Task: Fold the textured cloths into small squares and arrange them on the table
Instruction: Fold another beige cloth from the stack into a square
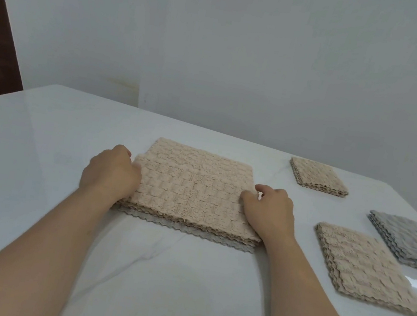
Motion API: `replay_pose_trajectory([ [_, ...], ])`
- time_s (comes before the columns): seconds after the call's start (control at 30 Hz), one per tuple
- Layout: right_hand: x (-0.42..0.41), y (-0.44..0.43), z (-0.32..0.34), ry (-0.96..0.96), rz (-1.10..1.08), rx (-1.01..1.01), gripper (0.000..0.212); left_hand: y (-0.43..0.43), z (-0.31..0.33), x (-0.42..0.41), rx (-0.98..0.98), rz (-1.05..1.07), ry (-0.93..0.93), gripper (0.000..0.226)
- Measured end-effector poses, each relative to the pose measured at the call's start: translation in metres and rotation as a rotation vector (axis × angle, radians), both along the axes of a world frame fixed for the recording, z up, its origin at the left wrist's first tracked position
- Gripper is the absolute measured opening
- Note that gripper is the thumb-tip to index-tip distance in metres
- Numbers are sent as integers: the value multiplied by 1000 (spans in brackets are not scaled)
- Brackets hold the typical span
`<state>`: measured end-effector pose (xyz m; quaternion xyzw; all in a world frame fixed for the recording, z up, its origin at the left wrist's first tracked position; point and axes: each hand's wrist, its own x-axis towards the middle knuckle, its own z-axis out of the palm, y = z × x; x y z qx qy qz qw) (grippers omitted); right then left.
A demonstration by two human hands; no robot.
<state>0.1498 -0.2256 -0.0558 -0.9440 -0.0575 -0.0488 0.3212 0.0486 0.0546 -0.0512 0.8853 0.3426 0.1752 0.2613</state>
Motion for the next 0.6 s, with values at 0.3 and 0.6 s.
replay_pose_trajectory([
  [0.3, 0, 3, -1, -7, 34, 67, 27, 1, -11, 6, 45, -129, -32, 50],
  [0.6, -1, 0, 3, 44, 153, 600, 29, 1, -15, 6, 74, -204, -84, 56],
])
